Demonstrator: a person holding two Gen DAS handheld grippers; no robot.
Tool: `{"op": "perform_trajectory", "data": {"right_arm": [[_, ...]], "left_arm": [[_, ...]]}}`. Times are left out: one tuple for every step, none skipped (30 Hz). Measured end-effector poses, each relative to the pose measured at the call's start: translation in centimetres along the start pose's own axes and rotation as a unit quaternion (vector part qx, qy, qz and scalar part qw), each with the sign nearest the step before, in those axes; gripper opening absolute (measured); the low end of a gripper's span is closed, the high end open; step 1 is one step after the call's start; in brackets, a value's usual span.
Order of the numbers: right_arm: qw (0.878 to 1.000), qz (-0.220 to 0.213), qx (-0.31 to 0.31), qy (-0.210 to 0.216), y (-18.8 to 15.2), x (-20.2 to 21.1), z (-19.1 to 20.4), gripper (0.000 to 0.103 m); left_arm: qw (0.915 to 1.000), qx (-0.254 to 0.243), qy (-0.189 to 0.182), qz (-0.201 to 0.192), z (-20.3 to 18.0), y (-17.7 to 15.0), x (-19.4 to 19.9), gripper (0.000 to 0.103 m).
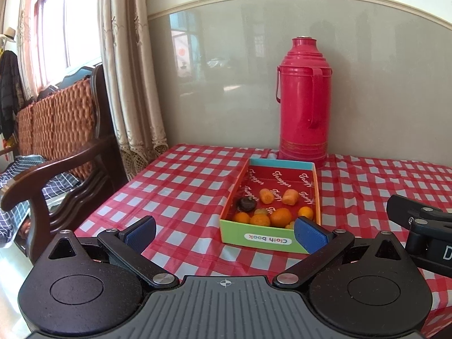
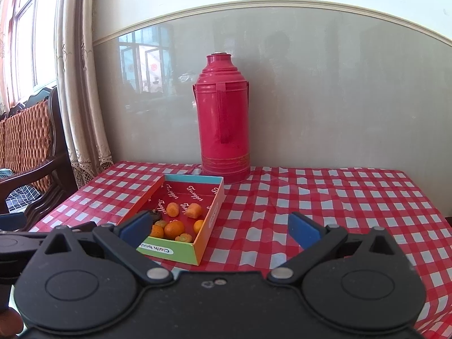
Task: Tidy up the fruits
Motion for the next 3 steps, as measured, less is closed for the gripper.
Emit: {"op": "perform_trajectory", "data": {"right_arm": [[1.0,0.0,-0.001,0.0,0.02,-0.03,-0.07,0.097],[1.0,0.0,-0.003,-0.001,0.03,-0.07,-0.13,0.097],[1.0,0.0,-0.004,-0.002,0.04,-0.13,-0.18,0.097]], "left_arm": [[1.0,0.0,-0.002,-0.001,-0.09,-0.01,-0.04,0.103],[1.0,-0.001,-0.002,-0.003,-0.16,0.01,-0.08,0.103],[1.0,0.0,-0.002,-0.002,-0.24,0.05,-0.13,0.103]]}}
Point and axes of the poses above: each gripper's, at about its wrist camera, not at the fingertips, and x roughly against the way its jaws point, z to its left, y to its top, the point moved 4 cm from there along -x, roughly the way its jaws point, and after that the axes turned 8 degrees about x, right-handed, at the moved point
